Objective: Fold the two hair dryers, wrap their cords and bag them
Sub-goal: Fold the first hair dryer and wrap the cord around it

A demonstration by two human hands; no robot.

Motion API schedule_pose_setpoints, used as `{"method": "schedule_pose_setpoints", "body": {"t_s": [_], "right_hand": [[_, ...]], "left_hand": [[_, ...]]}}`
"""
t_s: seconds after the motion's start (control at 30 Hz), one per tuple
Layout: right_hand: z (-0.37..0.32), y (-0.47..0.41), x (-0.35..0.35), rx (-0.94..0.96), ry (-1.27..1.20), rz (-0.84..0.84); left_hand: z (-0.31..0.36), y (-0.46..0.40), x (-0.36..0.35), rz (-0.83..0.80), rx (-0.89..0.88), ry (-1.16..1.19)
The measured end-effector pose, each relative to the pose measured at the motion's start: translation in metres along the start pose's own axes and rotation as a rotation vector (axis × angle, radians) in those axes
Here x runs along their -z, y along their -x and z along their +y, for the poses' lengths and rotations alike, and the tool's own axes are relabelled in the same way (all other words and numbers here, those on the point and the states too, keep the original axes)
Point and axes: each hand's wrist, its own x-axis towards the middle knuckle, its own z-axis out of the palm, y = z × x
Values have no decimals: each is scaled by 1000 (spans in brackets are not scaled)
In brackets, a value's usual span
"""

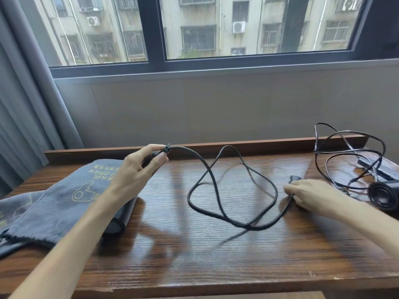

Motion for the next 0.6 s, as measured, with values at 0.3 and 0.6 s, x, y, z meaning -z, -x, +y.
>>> {"method": "schedule_pose_setpoints", "body": {"t_s": [0.3, 0.6], "right_hand": [[42, 0, -3, -291, 119, -29], [-120, 62, 83, 187, -928, 96]], "left_hand": [[5, 11, -14, -102, -19, -89], [0, 15, -34, -173, -6, -178]]}}
